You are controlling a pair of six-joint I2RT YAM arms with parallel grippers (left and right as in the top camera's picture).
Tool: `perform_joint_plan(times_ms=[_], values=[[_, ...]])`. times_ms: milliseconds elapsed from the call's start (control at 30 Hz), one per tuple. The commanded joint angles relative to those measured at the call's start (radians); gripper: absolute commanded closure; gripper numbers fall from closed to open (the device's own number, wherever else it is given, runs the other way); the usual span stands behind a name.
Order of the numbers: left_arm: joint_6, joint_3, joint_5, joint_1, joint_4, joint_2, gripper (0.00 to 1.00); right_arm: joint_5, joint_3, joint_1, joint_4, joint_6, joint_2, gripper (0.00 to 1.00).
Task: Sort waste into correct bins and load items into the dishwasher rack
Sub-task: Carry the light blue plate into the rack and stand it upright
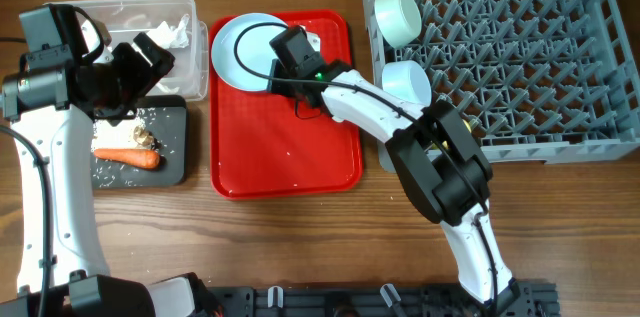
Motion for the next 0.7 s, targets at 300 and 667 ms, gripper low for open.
perform_joint_plan(times_ms=[300, 667], values=[[0.001, 0.005, -0.005, 0.006, 0.002, -0.006, 0.00, -0.113, 0.027, -0.069, -0.283, -0.051, 0.039, 0.73], [0.001, 0.005, -0.006, 0.006, 0.002, -0.006, 0.00, -0.158, 0.029, -0.101, -0.494, -0.153, 0.004, 0.96]])
